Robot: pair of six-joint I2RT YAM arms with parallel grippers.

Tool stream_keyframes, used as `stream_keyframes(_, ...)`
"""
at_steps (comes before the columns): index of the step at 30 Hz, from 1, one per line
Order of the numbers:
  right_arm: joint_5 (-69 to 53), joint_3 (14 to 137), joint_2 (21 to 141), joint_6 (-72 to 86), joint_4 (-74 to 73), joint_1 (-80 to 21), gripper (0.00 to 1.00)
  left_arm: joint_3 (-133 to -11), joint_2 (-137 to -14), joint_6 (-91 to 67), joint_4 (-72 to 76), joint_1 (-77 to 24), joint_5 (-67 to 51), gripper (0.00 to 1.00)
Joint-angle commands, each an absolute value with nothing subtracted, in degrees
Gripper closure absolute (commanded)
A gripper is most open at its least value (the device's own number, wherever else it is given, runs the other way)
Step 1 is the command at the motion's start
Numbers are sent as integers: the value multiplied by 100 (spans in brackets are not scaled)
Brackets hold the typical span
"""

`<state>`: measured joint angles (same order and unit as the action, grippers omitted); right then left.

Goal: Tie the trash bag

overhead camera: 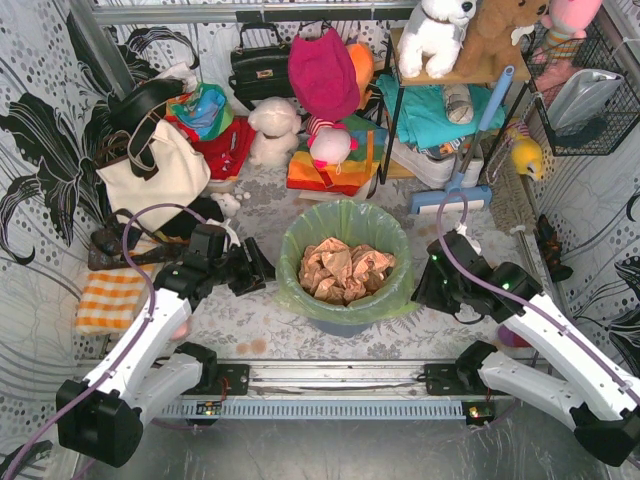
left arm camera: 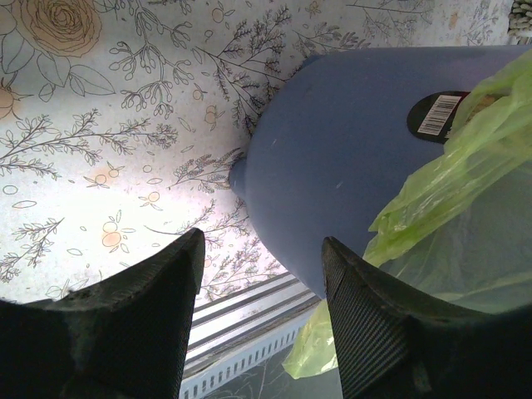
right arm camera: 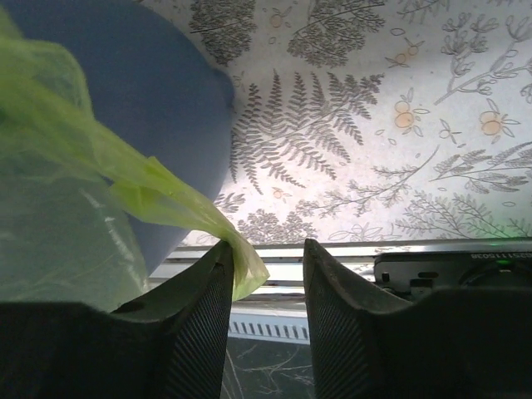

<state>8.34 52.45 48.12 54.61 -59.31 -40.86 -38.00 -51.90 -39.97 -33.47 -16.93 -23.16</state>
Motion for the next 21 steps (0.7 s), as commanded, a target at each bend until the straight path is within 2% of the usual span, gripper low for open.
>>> stream_keyframes(1,647,5366,4563,5531,-5591,-4113,61,-3875,-5181,-3902,-3244,-1677,-2292,33)
stream_keyframes(6,539,5048,4522,5560,-5095,-4106,61,-3880,-5119,-3919,-3214,-1679,-2362,32)
stream_keyframes(9,457,4863,4565,5610,-4920,-4105,67,-3881,-5040,-3935,-3167,-1671,-2488,31)
stream_keyframes(11,474,4826,4589,5623,-4908,-4107,80,-3884,-4961,-3959,-3163,-1676,-2532,31)
stream_keyframes(13,592,4881,4601,5599,-4920,-4105,98,-3898,-4904,-3955,-3199,-1674,-2536,30)
stream_keyframes(14,730,4922,4624,5572,-4919,-4105,100,-3906,-4878,-3955,-3241,-1678,-2532,30)
stream_keyframes(21,942,5314,5389,5140,-4666,-4021,100,-3938,-4592,-3998,-3570,-1679,-2287,30)
